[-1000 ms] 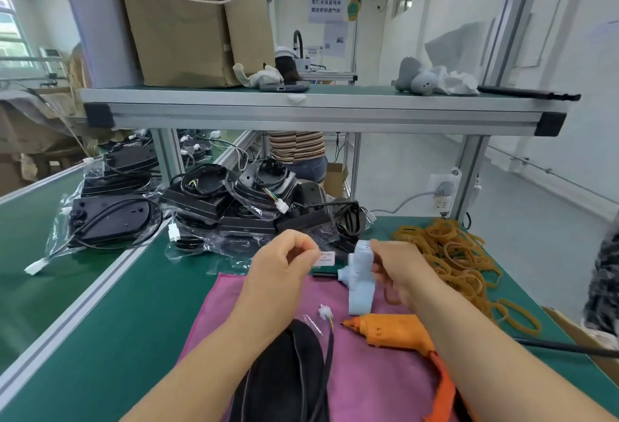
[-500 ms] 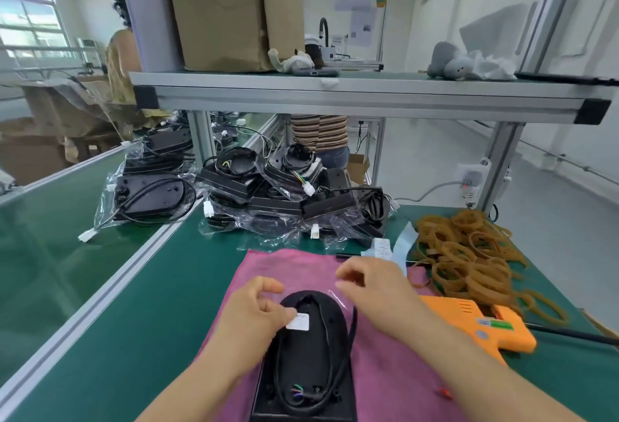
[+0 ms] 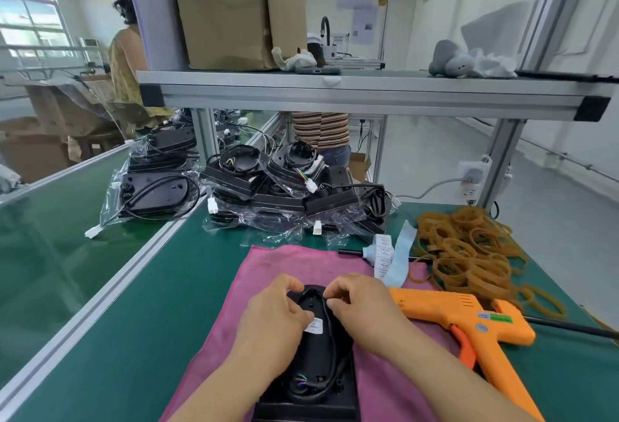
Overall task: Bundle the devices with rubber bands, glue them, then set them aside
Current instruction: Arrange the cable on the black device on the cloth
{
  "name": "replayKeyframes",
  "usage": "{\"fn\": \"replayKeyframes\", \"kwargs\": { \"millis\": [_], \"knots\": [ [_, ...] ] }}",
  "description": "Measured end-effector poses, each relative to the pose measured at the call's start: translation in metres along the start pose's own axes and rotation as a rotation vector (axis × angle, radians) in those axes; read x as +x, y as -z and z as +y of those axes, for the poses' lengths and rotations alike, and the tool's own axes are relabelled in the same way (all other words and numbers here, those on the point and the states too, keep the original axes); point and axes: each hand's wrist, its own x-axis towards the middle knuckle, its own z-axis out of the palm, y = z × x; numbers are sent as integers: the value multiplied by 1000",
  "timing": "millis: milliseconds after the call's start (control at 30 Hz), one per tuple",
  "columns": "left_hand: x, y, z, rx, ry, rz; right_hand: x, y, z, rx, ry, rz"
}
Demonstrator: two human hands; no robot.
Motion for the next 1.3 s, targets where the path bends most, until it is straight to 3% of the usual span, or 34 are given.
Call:
{"fn": "replayKeyframes", "kwargs": {
  "millis": [233, 600, 933, 1133, 1300],
  "knots": [
    [-5, -5, 7, 245, -75, 79, 0, -6, 2, -20, 12, 10],
    [-3, -12, -3, 405, -148, 91, -5, -12, 0, -39, -9, 8],
    [4, -15, -20, 68, 101, 28, -1, -18, -1, -33, -59, 6],
    [9, -14, -28, -39, 138, -18, -3, -15, 3, 44, -37, 2],
    [8, -13, -32, -84, 129, -34, 8, 12, 27, 117, -70, 159]
  ]
}}
